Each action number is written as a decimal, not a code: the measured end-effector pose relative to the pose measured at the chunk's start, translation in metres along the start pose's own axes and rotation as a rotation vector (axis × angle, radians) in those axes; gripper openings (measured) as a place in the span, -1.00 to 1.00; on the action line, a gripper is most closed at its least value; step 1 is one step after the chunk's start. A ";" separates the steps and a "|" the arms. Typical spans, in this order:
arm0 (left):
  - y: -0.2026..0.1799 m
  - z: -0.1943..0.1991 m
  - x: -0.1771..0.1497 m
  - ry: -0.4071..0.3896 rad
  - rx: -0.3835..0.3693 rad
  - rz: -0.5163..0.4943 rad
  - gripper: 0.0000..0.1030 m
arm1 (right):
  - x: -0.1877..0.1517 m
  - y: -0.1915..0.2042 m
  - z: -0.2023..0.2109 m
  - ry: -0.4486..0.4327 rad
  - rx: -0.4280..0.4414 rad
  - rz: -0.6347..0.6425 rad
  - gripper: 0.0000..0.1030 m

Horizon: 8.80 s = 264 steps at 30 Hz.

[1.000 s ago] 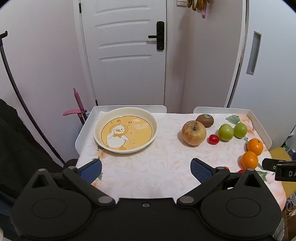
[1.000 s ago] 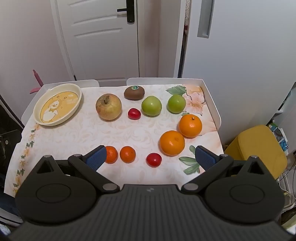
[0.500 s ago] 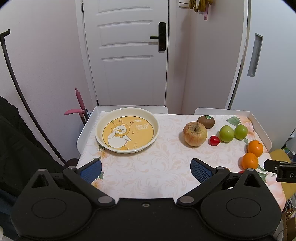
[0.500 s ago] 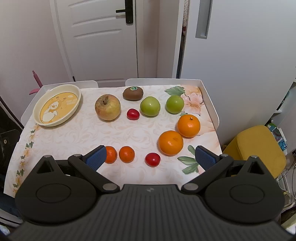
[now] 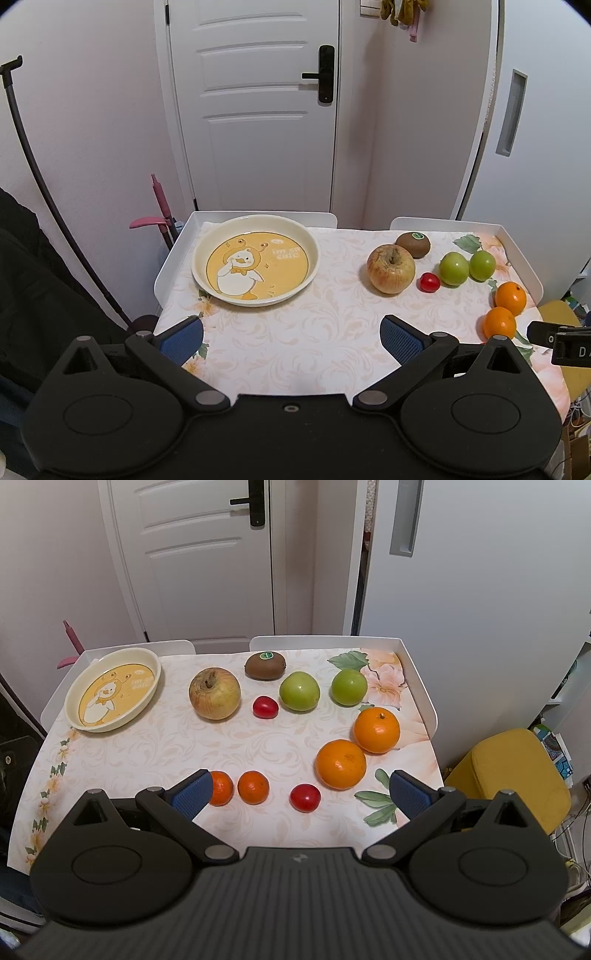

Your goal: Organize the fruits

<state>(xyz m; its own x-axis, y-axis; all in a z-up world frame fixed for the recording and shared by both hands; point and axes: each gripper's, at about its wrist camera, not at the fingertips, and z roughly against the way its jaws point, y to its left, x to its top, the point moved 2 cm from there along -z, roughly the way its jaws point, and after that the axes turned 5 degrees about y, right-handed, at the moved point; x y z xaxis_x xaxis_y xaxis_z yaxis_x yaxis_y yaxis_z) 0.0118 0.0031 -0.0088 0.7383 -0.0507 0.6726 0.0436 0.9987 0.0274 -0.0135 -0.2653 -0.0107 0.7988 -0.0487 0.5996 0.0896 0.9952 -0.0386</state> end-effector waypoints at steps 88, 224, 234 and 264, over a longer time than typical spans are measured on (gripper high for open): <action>-0.067 -0.069 -0.011 0.086 -0.128 -0.122 1.00 | 0.000 -0.053 -0.057 0.024 0.025 0.010 1.00; 0.116 -0.233 0.103 0.120 -0.021 -0.116 0.96 | 0.182 0.212 -0.206 0.033 0.346 0.258 0.42; 0.115 -0.225 0.091 0.139 -0.015 -0.147 0.96 | 0.174 0.252 -0.235 0.071 0.391 0.419 0.42; 0.113 -0.195 0.084 0.109 -0.059 -0.110 0.96 | 0.170 0.238 -0.179 -0.059 0.380 0.352 1.00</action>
<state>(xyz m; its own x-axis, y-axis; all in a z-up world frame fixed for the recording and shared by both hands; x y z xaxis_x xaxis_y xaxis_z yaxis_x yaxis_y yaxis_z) 0.2101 0.1101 -0.0933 0.7952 -0.1637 0.5838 0.1652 0.9849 0.0511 0.2500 -0.0522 -0.0604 0.7062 0.2883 0.6467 -0.4092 0.9115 0.0406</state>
